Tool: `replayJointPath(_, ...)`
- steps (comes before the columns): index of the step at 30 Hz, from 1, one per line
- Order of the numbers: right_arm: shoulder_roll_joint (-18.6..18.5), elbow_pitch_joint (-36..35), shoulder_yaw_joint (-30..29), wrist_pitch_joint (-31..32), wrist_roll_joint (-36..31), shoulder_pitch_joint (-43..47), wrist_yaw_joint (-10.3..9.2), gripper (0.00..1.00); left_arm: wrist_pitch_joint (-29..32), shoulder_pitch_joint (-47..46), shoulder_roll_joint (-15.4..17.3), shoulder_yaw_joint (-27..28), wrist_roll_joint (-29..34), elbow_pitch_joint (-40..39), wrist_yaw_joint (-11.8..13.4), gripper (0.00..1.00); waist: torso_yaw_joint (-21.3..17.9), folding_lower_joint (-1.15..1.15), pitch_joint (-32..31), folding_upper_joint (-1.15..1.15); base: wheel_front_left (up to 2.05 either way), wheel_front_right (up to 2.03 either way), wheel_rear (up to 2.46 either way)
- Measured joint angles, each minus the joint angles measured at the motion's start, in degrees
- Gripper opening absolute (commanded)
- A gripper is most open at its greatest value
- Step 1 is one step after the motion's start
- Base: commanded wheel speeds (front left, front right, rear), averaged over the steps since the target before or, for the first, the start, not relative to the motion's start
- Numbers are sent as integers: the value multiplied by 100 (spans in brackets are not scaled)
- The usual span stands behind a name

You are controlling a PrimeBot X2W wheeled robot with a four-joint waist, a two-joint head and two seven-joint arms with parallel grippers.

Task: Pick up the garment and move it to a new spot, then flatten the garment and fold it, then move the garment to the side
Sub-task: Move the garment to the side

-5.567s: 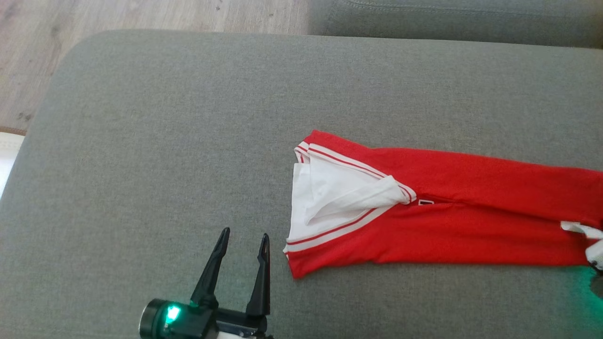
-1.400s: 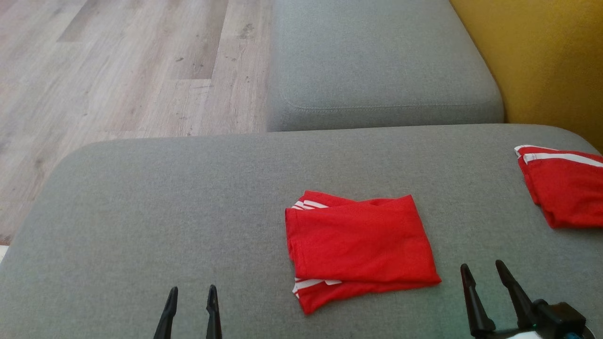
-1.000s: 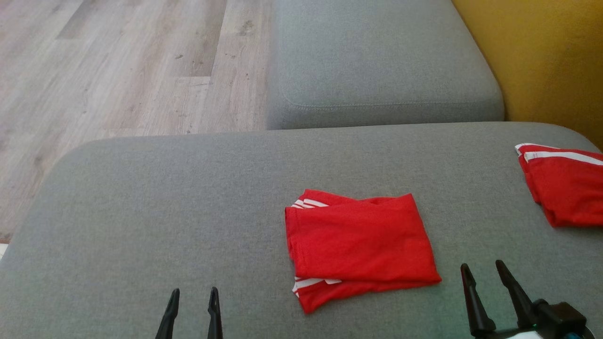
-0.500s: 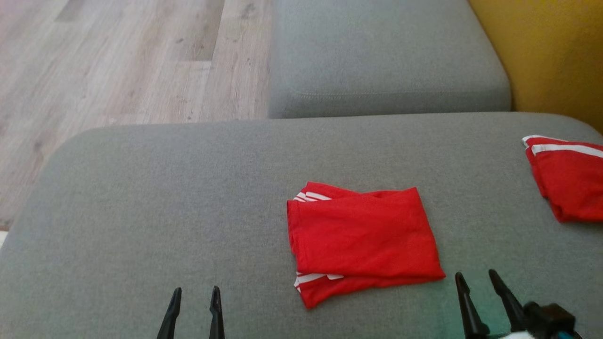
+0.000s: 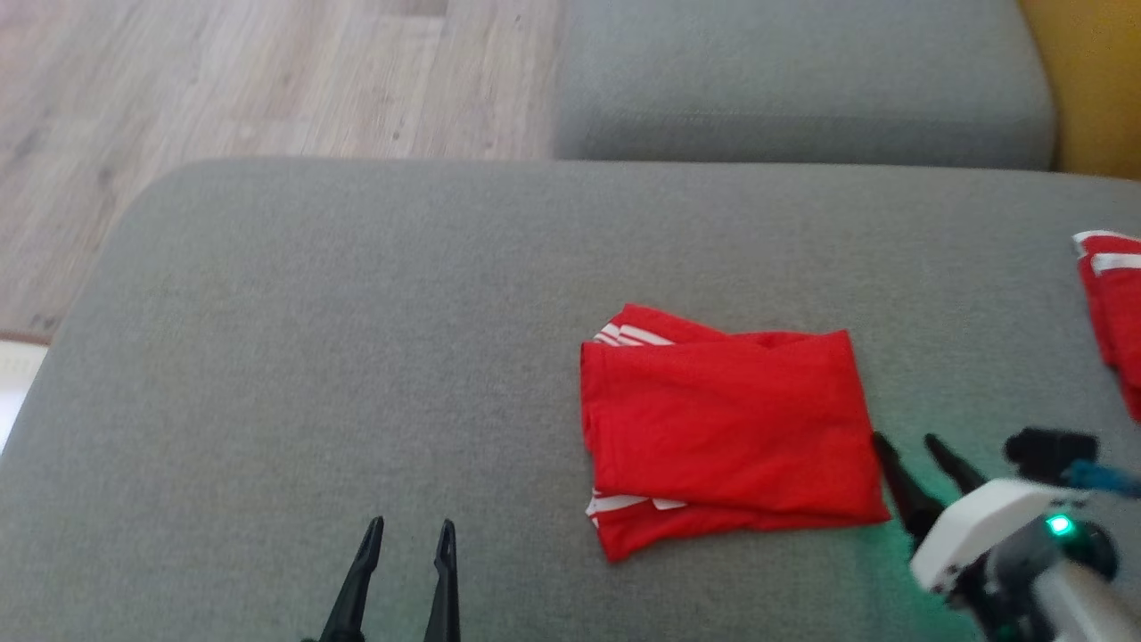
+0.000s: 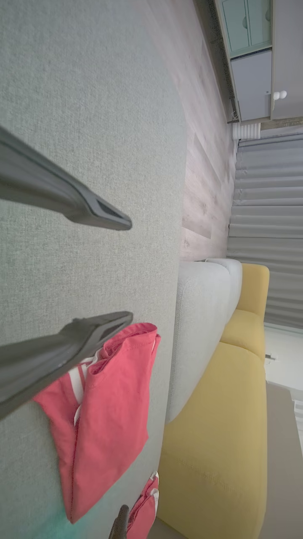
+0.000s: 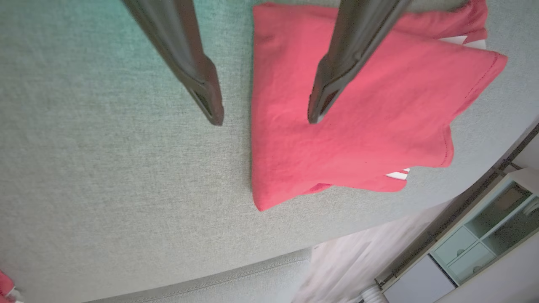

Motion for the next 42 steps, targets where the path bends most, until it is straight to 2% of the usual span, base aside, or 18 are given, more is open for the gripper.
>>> replayJointPath(6,-570,112,348,252,867,-382,0,100,0,-259,-2,-144,92,-4,5,100,133,1,267,0,0,0,0)
replayJointPath(21,-998,481,1310,589,2477,-1021,0,100,0,-676,-14,-325,294,-21,38,100,301,0,713,0,0,0,0)
replayJointPath(22,-1023,467,1372,603,2553,-1059,-1,79,0,-698,-15,-334,294,-34,54,100,312,0,742,0,0,0,0)
replayJointPath(23,-1049,448,1440,628,2630,-1092,-1,46,0,-713,-18,-338,293,-47,59,100,322,0,768,0,0,0,0)
replayJointPath(25,-1105,408,1568,627,2767,-1169,-1,0,0,-717,-18,-348,293,-52,86,100,334,0,809,0,0,0,0)
replayJointPath(29,-1321,296,1788,541,2920,-1231,0,0,0,-718,-19,-359,285,-60,154,100,304,0,863,0,0,0,0)
replayJointPath(34,-1809,70,1995,431,3016,-1539,-1,0,0,-730,-20,-380,227,-143,161,100,94,-1,964,0,0,0,0)
replayJointPath(42,-2858,-48,1913,411,2772,-2392,-1,0,-1,-1229,-25,-519,226,-270,202,100,-285,0,1413,0,0,0,0)
